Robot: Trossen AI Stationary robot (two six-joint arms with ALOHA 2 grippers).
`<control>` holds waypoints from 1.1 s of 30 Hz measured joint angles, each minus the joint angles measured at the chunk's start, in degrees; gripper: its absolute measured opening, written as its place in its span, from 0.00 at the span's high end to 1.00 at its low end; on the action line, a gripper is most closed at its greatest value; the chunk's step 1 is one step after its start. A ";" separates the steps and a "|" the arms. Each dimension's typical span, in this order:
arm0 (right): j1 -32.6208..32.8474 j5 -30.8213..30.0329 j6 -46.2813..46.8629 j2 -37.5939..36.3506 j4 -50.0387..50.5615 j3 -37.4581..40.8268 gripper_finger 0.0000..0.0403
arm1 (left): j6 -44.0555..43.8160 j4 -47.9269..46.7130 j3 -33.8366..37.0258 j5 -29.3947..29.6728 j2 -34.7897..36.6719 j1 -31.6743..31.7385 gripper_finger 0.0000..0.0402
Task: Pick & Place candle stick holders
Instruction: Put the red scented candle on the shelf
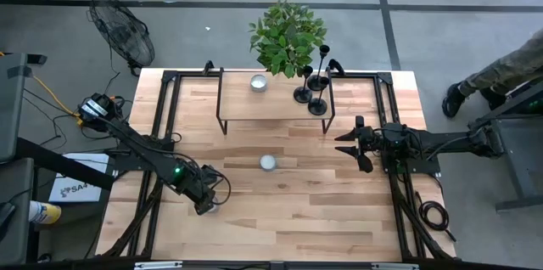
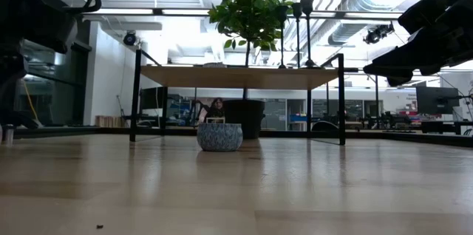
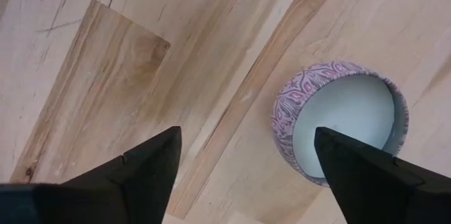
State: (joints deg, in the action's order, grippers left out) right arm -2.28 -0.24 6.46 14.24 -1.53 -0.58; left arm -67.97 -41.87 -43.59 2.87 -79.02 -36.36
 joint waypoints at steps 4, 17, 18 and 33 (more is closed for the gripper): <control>0.00 -0.01 0.00 0.00 -0.01 0.00 0.65 | 0.00 0.22 -0.02 -0.18 -0.79 0.02 0.25; -0.01 0.00 -0.01 -0.02 -0.01 0.00 0.65 | 0.08 0.40 -0.02 -0.39 -1.77 0.02 0.27; 0.01 0.01 0.01 -0.01 -0.01 0.00 0.65 | 0.04 0.39 -0.02 -0.39 -1.77 0.02 0.27; -0.01 -0.01 0.05 0.00 -0.01 0.00 0.65 | -0.06 0.57 -0.02 -0.18 -0.69 0.02 0.27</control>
State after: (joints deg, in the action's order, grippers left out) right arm -2.28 -0.25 6.51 14.24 -1.54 -0.58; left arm -68.03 -41.29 -43.62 2.69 -79.71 -36.34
